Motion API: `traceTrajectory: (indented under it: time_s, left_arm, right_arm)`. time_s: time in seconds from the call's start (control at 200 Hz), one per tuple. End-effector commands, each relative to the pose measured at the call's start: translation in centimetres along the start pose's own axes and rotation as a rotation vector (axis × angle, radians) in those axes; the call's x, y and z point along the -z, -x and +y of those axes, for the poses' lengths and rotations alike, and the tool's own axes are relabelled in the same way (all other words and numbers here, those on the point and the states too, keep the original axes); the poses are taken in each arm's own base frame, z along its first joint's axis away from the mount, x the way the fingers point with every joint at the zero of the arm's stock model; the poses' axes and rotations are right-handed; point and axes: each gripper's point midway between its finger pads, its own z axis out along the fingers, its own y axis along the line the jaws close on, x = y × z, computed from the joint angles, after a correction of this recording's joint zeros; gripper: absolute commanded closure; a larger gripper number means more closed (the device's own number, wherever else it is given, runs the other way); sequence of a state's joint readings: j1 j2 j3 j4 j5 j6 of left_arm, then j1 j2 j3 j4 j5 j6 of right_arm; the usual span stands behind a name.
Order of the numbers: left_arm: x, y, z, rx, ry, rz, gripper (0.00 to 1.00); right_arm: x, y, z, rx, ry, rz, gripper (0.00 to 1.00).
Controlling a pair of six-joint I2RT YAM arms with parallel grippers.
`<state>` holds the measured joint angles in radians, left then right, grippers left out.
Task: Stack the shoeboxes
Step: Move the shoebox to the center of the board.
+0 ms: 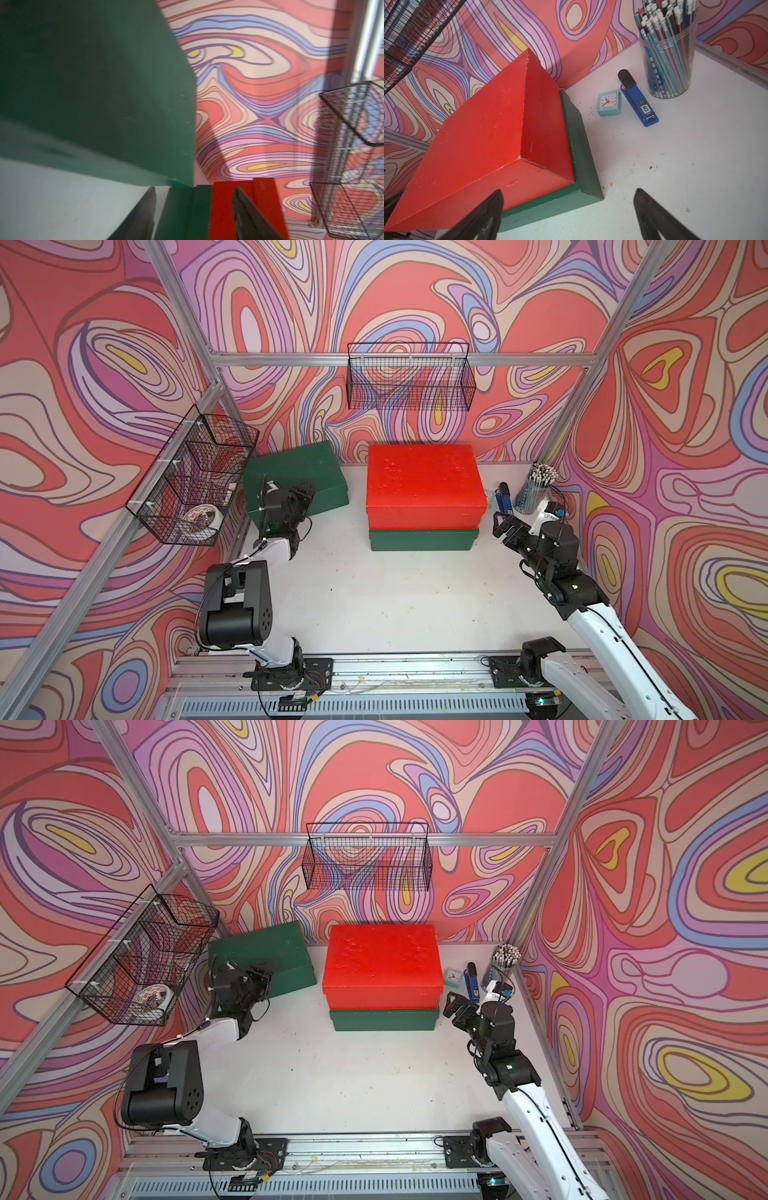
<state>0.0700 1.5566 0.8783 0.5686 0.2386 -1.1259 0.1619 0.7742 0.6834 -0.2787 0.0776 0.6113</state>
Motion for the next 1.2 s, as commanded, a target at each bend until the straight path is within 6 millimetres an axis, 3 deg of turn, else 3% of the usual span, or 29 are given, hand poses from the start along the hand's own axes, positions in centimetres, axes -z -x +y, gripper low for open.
traceTrajectory:
  time_s: [0.0,0.17,0.396,0.641,0.941,1.197]
  left_arm:
    - [-1.2,-1.3,-1.4,-0.185,0.119,0.120,0.30]
    - [-5.2,-3.0,-3.8,-0.398,0.237,0.248,0.17]
    - [-9.3,-5.4,-5.0,-0.661,0.402,0.339,0.04]
    - [-12.7,-6.3,-1.2,-0.798,0.583,0.380,0.01]
    - [-13.0,-5.8,3.0,-0.880,0.749,0.373,0.00]
    - [-10.2,-6.4,5.3,-0.858,0.841,0.396,0.05]
  right_arm:
    - [0.1,0.3,0.4,-0.005,0.024,-0.015,0.02]
    - [0.1,0.4,0.4,-0.002,0.022,-0.013,0.02]
    - [0.4,0.5,0.3,0.001,0.022,-0.021,0.02]
    - [0.6,0.4,0.3,0.003,0.025,-0.019,0.02]
    - [0.5,0.4,0.5,0.000,0.032,-0.016,0.02]
    - [0.6,0.4,0.6,0.000,0.036,-0.014,0.02]
